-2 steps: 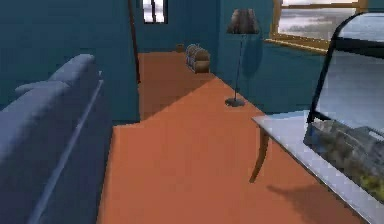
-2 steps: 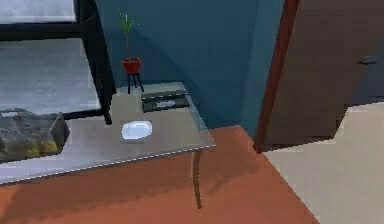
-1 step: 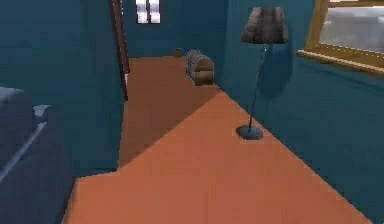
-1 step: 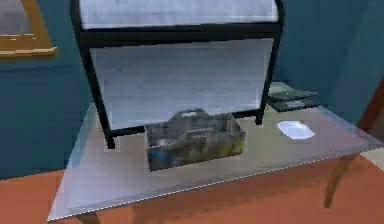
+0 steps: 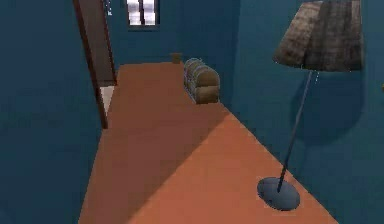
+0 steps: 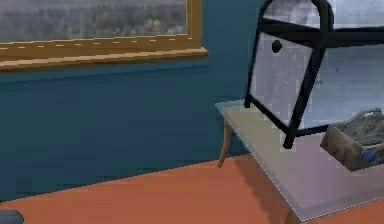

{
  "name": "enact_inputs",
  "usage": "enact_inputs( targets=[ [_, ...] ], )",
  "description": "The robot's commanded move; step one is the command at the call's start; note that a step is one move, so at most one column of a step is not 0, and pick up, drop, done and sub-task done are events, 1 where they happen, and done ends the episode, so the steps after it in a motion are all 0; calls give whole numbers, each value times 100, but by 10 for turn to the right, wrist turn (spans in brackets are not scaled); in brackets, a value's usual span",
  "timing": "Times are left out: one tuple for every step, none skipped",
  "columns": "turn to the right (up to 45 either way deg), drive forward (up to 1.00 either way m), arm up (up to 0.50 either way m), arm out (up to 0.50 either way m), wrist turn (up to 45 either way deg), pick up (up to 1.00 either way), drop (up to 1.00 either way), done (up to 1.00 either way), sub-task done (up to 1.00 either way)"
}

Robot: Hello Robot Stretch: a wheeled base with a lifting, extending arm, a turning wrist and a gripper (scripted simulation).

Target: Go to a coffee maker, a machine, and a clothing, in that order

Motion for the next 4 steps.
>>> enact_inputs(
  targets=[
    [-60,0,0,0,0,0,0,0,0],
    [0,65,0,0,0,0,0,0,0],
    [-120,0,0,0,0,0,0,0,0],
    [0,100,0,0,0,0,0,0,0]
  ],
)
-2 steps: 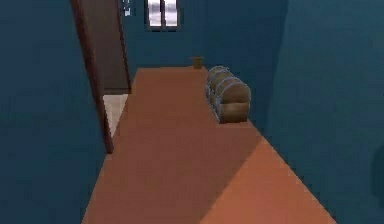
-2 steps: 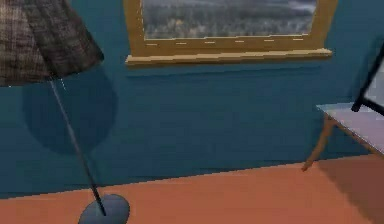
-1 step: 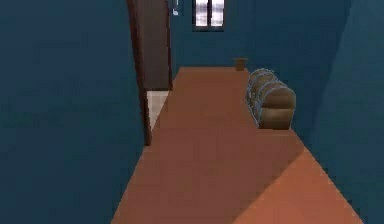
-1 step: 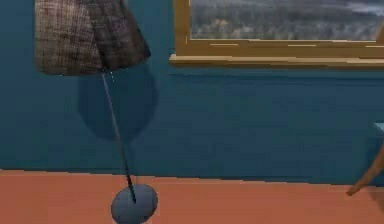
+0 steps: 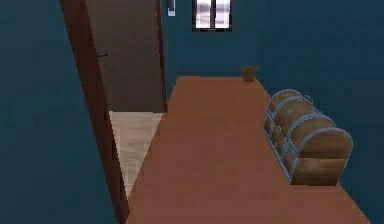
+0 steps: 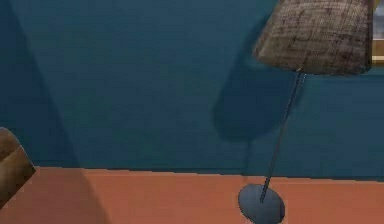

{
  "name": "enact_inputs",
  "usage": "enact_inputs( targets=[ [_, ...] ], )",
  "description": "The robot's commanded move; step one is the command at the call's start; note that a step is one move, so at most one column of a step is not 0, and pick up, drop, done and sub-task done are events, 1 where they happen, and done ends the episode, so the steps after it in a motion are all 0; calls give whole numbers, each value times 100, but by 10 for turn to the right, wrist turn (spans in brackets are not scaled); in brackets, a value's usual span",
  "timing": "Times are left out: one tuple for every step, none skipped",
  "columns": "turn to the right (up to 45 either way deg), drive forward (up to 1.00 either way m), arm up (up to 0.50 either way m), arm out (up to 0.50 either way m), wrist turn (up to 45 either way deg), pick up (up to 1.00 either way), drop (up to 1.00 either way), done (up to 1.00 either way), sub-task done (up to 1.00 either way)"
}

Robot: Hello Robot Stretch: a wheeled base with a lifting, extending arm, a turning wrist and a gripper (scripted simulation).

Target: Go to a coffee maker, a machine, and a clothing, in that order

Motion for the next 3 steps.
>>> enact_inputs(
  targets=[
    [-30,0,0,0,0,0,0,0,0],
    [0,100,0,0,0,0,0,0,0],
    [0,25,0,0,0,0,0,0,0]
  ],
)
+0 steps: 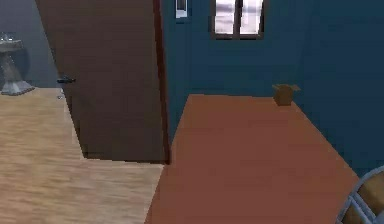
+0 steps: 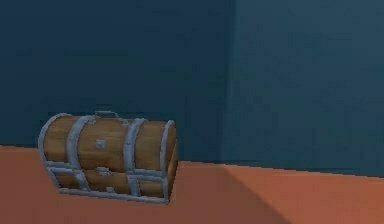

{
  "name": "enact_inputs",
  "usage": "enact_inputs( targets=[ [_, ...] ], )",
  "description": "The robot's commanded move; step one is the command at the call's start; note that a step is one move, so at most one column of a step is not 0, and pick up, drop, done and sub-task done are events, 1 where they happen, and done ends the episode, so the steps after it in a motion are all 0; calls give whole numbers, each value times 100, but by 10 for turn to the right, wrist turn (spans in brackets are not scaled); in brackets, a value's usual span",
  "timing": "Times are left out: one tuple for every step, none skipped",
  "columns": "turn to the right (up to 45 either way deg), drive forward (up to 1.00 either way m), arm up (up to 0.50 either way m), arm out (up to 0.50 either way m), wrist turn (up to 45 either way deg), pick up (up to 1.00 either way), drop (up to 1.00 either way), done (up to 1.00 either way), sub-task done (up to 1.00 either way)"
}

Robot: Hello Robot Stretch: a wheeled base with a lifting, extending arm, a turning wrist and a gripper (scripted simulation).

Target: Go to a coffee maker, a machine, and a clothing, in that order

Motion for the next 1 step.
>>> enact_inputs(
  targets=[
    [-450,0,0,0,0,0,0,0,0]
  ],
)
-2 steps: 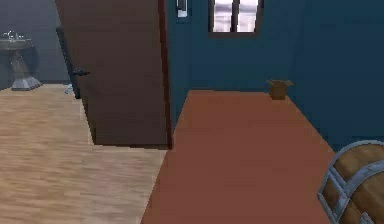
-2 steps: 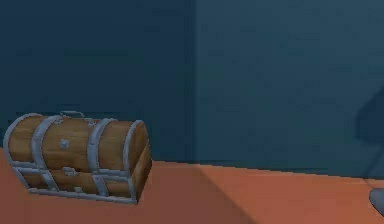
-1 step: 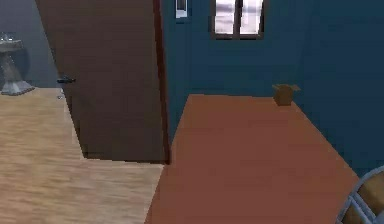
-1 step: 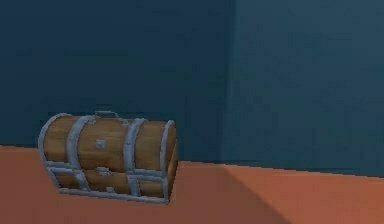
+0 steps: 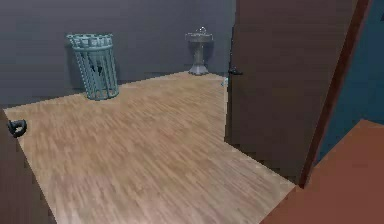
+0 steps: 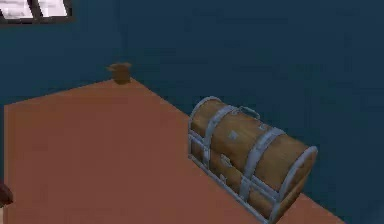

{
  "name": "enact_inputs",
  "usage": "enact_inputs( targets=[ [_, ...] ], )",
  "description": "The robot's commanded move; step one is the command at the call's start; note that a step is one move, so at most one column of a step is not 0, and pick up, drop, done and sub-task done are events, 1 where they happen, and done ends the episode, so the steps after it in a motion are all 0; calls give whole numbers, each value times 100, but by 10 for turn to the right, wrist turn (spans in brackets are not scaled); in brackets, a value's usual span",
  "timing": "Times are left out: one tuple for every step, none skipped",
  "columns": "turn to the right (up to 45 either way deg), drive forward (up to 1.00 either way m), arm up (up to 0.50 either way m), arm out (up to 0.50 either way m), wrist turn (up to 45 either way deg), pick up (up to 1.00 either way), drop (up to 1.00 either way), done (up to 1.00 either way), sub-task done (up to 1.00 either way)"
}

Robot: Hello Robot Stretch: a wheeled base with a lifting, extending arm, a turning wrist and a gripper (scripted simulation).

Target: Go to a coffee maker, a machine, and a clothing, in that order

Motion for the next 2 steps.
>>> enact_inputs(
  targets=[
    [-180,0,0,0,0,0,0,0,0],
    [0,100,0,0,0,0,0,0,0]
  ],
)
